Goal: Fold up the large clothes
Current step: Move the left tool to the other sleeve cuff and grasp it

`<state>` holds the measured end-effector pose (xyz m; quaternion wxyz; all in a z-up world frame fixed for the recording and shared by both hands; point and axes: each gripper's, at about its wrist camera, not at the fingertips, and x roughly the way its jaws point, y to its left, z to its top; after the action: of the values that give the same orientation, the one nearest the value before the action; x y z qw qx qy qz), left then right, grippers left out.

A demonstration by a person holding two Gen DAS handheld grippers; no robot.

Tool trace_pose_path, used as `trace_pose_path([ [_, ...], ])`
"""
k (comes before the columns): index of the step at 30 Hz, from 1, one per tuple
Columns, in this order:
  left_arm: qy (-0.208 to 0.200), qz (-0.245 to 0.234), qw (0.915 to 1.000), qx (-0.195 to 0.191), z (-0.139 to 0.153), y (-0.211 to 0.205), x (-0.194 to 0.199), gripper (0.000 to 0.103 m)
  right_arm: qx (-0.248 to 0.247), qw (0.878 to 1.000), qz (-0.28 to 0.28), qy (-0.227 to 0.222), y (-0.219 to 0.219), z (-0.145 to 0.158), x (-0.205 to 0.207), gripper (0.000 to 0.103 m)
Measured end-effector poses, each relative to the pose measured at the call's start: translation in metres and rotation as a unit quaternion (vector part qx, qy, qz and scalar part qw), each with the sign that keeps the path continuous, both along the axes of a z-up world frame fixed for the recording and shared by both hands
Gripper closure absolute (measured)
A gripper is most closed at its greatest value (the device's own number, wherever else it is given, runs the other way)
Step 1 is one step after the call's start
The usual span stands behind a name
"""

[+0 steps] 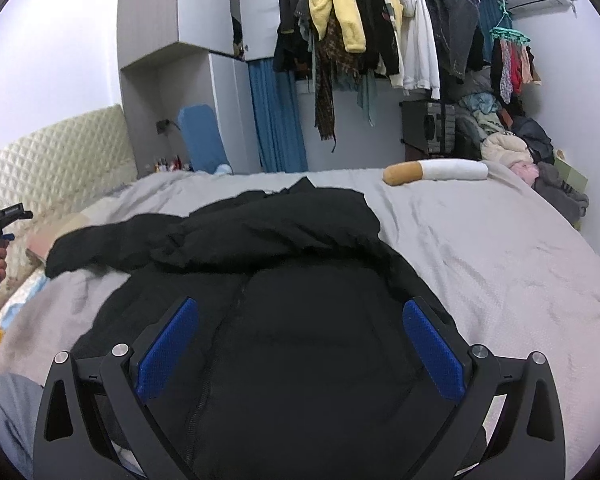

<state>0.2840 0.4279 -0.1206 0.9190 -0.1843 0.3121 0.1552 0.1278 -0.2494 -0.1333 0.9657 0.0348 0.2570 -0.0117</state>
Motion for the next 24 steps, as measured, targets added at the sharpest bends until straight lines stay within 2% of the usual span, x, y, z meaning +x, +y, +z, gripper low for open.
trace_pose_path([
  [4,0.003,0.014,0.9984,-0.056,-0.030,0.032,0.015,0.001,0.025,1.000,0.002,0.015,0.003,-0.004,0.009,0.000],
  [6,-0.005,0.014,0.9948,-0.101,-0.049,0.051,0.022,0.001,0.022,1.000,0.004,0.018,0.009,-0.005,0.013,0.000],
  [9,-0.009,0.016,0.9897,-0.142,-0.072,0.069,0.027,0.001,0.022,0.999,0.005,0.026,0.015,-0.010,0.017,0.000],
  [11,-0.014,0.022,0.9847,-0.173,-0.091,0.082,0.030,0.001,0.020,0.999,0.003,0.034,0.020,-0.013,0.022,0.000],
  [15,-0.026,0.046,0.9686,-0.243,-0.133,0.108,0.033,0.002,0.029,0.998,0.000,0.052,0.024,-0.018,0.031,0.000],
  [20,-0.025,0.056,0.9567,-0.285,-0.174,0.127,0.040,0.002,0.024,0.998,-0.004,0.059,0.033,-0.020,0.040,0.000],
  [24,-0.028,0.063,0.9514,-0.300,-0.197,0.134,0.051,0.002,0.018,0.997,-0.005,0.072,0.041,-0.025,0.049,0.000],
])
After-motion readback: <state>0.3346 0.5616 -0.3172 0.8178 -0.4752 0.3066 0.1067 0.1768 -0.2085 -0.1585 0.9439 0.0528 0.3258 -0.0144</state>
